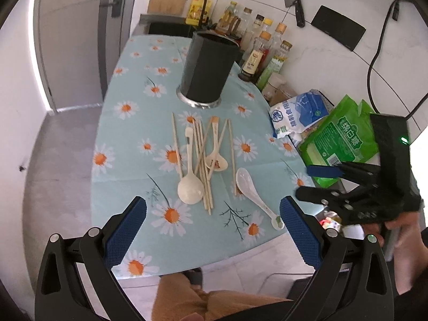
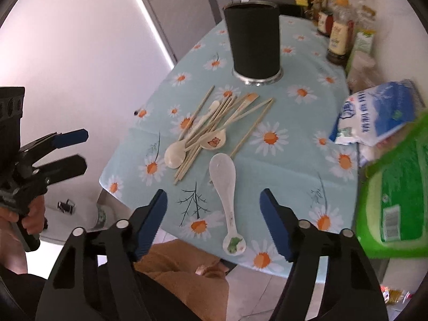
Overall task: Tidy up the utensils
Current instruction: 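Lower the right tool onto the white ceramic spoon and close it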
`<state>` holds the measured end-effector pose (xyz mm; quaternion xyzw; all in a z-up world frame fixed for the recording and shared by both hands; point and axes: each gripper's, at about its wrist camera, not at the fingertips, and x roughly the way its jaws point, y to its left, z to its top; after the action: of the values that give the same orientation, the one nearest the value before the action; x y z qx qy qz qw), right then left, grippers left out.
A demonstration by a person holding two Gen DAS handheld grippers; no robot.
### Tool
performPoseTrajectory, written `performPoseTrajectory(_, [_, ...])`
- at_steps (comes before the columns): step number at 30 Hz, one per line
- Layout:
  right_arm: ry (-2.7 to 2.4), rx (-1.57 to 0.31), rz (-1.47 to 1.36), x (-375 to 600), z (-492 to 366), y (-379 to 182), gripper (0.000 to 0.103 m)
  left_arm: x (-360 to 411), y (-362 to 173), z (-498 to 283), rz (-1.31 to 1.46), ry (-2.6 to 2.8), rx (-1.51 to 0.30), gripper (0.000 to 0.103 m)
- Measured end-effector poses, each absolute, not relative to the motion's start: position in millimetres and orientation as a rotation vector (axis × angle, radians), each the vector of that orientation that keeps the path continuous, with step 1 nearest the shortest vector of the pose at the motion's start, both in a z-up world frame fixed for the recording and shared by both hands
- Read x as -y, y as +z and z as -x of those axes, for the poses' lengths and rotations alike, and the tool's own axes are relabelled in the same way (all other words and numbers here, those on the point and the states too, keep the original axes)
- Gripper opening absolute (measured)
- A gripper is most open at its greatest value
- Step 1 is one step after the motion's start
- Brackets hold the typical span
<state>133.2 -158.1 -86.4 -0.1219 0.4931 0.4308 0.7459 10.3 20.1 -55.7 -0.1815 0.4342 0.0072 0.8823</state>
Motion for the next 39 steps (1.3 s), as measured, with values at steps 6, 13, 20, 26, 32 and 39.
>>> performPoseTrajectory(6, [0.979, -1.192, 0.306, 133, -172, -125, 0.046, -31, -85, -14, 0.438, 0.001, -0.964, 0.096])
performPoseTrajectory(13, [1.017, -1.285, 0.438, 99, -192, -166, 0.021, -45, -109, -13, 0.49, 0.022, -1.004, 0.096])
performPoseTrajectory(20, [1.07, -1.378, 0.451, 88, -200, -177, 0.018, -55, -122, -18, 0.514, 0.032, -1.027, 0.096])
performPoseTrajectory(26, [1.097, -1.428, 0.417, 87, -208, -181, 0.005, -59, -127, -29, 0.494, 0.016, -1.047, 0.096])
performPoseTrajectory(32, [1.114, -1.399, 0.39, 93, -203, -173, 0.004, -62, -126, -41, 0.461, -0.002, -1.061, 0.096])
performPoseTrajectory(39, [1.107, -1.323, 0.262, 111, -199, -151, 0.004, -66, -116, -70, 0.393, -0.059, -1.056, 0.096])
